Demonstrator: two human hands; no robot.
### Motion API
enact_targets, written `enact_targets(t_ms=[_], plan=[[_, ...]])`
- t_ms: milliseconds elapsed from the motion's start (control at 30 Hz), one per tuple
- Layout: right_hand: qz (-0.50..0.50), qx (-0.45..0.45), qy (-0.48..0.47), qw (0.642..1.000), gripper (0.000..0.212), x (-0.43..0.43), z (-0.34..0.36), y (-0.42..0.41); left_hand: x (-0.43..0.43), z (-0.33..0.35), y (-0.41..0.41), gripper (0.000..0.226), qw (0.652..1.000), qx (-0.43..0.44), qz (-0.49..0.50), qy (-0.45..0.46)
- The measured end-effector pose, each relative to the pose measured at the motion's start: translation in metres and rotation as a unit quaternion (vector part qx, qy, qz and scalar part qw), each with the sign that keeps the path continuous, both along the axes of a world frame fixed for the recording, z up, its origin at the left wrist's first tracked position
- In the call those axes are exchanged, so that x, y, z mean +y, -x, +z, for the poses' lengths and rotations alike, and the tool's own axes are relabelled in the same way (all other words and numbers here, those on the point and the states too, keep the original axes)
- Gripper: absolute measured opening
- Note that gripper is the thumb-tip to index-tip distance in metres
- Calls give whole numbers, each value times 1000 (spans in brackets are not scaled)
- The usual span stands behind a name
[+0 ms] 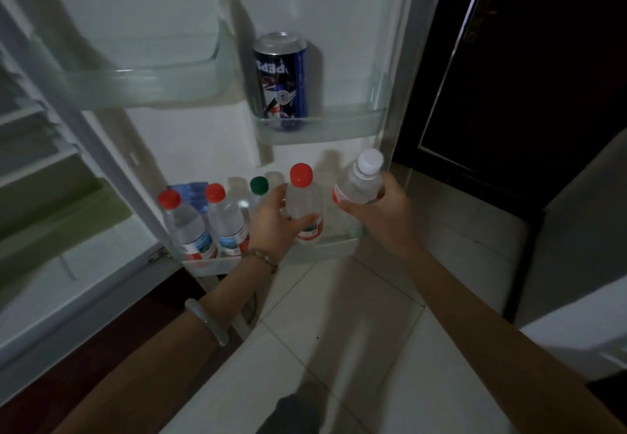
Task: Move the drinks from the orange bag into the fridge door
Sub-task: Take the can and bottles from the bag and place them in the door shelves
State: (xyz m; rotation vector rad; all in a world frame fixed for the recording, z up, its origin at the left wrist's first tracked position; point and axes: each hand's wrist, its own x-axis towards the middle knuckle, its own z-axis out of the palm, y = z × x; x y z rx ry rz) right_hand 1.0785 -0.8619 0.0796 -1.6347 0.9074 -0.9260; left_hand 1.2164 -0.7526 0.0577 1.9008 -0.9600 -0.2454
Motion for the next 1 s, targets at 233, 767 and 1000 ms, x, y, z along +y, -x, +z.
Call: enact_targets(t_ms=[233, 767, 1000], plan=[[13, 57, 1, 998, 48, -27, -43, -45, -36, -32, -15, 56, 999, 29, 31, -18], [-16, 137, -28, 990, 63, -46, -87, -61, -59, -62, -8, 64, 995, 64, 52, -58], [33, 163, -16, 986, 61, -53, -98, -53, -64, -56, -2, 83, 994, 45, 82, -54]])
